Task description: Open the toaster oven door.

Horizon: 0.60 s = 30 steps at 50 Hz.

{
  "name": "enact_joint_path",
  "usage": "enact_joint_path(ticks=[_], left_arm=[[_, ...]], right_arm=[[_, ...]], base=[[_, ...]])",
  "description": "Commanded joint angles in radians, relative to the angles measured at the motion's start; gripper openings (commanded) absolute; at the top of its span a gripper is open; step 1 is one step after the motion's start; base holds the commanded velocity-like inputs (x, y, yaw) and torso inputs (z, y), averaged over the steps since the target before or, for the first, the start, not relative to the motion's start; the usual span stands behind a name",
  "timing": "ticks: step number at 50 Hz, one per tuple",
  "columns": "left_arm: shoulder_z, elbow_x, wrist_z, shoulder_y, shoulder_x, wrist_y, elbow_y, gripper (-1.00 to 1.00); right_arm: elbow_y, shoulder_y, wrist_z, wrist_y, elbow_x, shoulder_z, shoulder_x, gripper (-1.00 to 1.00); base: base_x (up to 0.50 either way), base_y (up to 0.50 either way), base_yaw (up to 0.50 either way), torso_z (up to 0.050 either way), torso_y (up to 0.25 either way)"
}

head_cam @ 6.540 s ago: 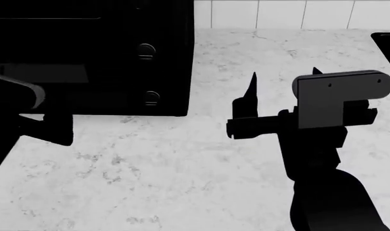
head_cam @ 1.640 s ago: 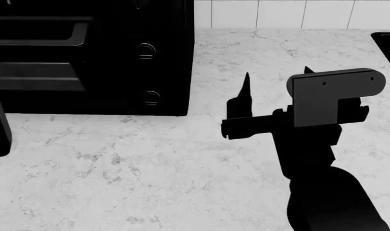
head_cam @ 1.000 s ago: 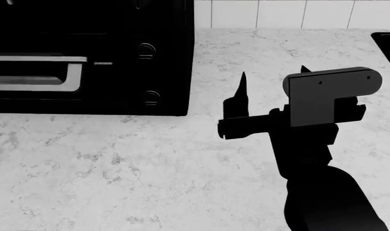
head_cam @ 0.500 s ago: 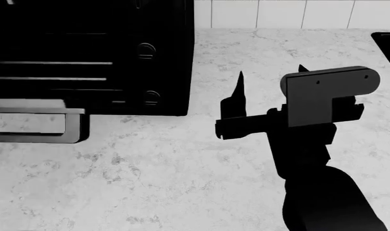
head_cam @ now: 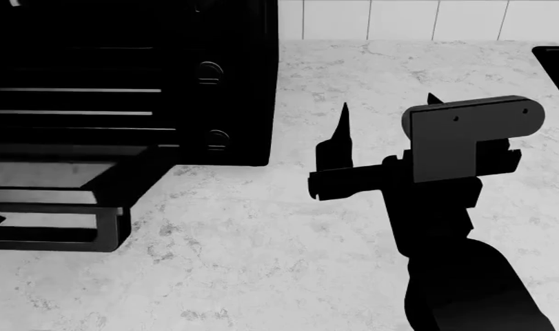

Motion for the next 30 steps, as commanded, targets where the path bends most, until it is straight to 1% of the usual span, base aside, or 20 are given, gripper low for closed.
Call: enact_joint_path(ticks=[1,15,30], left_arm=[[0.005,0.033,-0.086,-0.003,-0.024,0.001,0.156,-1.00],[0.037,0.062,-0.142,0.059,-0.031,-0.021,0.175,-1.00],[0.087,0.091,-0.234,0.159,-0.008,-0.076,0.174,-1.00]], right_arm=[[0.007,-0.002,0.000,-0.008,0.002,-0.003,0.001,1.00],[0.003,-0.009,0.004,-0.011,0.009,-0.001,0.003,1.00],[0.004,-0.014,0.007,-0.017,0.015,0.001,0.006,1.00]], base=[[0.00,0.00,0.00,0.000,0.000],[0.00,0.00,0.00,0.001,0.004],[0.00,0.00,0.00,0.001,0.003]])
